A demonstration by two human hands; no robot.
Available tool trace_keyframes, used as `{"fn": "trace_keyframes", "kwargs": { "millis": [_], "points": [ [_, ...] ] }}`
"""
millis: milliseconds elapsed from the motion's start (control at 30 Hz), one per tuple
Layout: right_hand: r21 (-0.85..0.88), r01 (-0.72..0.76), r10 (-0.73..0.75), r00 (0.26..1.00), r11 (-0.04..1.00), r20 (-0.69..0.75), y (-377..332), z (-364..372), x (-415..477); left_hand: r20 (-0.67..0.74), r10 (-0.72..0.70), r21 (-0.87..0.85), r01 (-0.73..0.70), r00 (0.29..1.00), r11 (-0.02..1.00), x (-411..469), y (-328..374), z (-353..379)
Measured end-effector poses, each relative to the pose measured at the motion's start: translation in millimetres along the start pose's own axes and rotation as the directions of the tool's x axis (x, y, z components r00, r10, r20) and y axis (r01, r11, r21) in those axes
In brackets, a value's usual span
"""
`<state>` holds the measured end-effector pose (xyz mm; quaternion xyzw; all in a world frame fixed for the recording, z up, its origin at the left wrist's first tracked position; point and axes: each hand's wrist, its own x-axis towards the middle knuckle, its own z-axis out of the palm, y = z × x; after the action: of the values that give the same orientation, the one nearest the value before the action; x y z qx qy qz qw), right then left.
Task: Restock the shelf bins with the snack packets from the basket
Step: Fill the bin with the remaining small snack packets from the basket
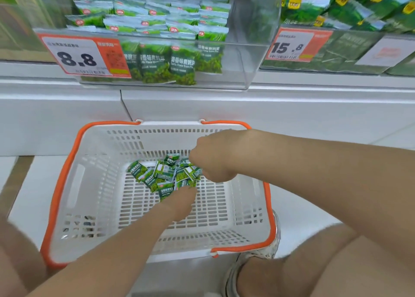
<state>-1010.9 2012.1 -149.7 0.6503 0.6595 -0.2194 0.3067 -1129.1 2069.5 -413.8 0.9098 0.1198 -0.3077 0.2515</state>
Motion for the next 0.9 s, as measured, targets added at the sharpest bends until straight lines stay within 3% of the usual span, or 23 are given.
{"fn": "trace_keyframes", "kwargs": {
  "millis": [100, 200, 300, 367, 467, 633, 667, 733, 833, 900],
  "points": [
    [-0.008, 0.007, -0.008, 1.000, 1.000, -0.014, 1.6, -9.4, -4.1, -0.148, -0.068, -0.391, 0.005, 0.987, 0.920, -2.4, 5.4, -22.1],
    [0.012, -0.022, 0.023, 0.999, 1.000, -0.050, 10.9, -18.3, -9.9, -0.273, -0.101, -0.612, -0.091, 0.957, 0.786, -15.8, 20.1, -62.4],
    [0.024, -0.021, 0.023, 0.993, 0.999, -0.113, 23.3, -27.3, -21.4, -0.346, -0.179, -0.838, -0.217, 0.921, 0.501, -36.7, 39.9, -108.7],
    [0.076, -0.019, 0.032, 0.985, 0.997, -0.172, 34.4, -28.8, -25.7, -0.421, -0.267, -0.879, -0.317, 0.867, 0.357, -52.8, 50.2, -137.7],
    [0.198, 0.040, 0.020, 0.956, 0.979, -0.292, 48.7, -27.9, -28.6, -0.472, -0.312, -0.878, -0.411, 0.824, 0.244, -74.7, 59.3, -170.1],
    [0.296, 0.193, 0.024, 0.800, 0.936, -0.599, 57.6, -36.3, -42.3, -0.497, -0.295, -0.865, -0.492, 0.816, 0.096, -109.0, 82.9, -200.9],
    [0.314, 0.212, 0.036, 0.776, 0.926, -0.630, 58.0, -40.1, -46.9, -0.524, -0.300, -0.849, -0.516, 0.797, 0.110, -114.7, 86.4, -206.0],
    [0.332, 0.217, 0.064, 0.745, 0.918, -0.664, 59.3, -46.8, -54.8, -0.636, -0.310, -0.771, -0.570, 0.706, 0.283, -120.8, 88.1, -213.7],
    [0.336, 0.177, 0.116, 0.710, 0.925, -0.694, 62.3, -54.4, -64.0, -0.836, -0.267, -0.531, -0.581, 0.480, 0.617, -128.6, 86.6, -222.5],
    [0.344, 0.127, 0.171, 0.678, 0.930, -0.715, 66.2, -59.2, -67.4, -0.911, -0.230, -0.398, -0.577, 0.343, 0.713, -135.9, 89.2, -229.7]
  ]
}}
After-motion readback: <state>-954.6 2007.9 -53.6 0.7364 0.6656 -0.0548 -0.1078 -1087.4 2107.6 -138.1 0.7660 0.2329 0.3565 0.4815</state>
